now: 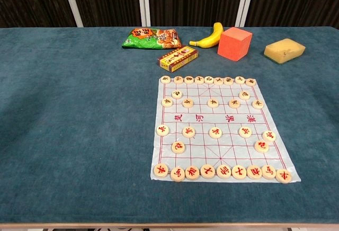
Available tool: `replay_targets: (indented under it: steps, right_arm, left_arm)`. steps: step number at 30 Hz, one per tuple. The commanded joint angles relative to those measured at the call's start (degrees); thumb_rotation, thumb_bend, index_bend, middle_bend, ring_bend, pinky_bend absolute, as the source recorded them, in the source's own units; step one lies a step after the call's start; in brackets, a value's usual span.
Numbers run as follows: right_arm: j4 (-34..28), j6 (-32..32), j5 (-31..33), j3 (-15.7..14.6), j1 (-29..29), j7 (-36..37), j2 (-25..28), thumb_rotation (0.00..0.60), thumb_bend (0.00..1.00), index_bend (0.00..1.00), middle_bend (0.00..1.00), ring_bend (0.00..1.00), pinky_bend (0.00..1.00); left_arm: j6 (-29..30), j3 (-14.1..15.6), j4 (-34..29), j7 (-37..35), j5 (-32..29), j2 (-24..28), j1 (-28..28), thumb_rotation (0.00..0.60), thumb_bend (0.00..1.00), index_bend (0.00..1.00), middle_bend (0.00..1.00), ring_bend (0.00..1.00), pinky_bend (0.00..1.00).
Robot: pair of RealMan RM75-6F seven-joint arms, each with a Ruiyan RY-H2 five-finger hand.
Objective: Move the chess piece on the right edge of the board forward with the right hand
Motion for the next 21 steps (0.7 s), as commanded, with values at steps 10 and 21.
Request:
replay_targets:
  steps: [10, 21]
  right_arm:
    - [-1.8, -1.7, -0.8, -0.5, 0.5, -0.1, 1.1, 0.600, 0.36, 0.00, 0.00, 0.00, 0.00]
    - [-4.7, -2.6, -1.9, -0.6, 1.2, -0.6, 1.9, 0.600, 0.36, 0.00, 0.00, 0.00, 0.00]
  left_arm:
    - [0.4, -0.4, 0.1, -1.2, 0.1, -0.8, 0.1, 0.600, 0.00, 0.00, 0.00, 0.00, 0.00]
    - [0.1, -0.4, 0.5, -2.8, 0.4, -0.8, 0.1, 0.600, 0.00, 0.00, 0.00, 0.00, 0.00]
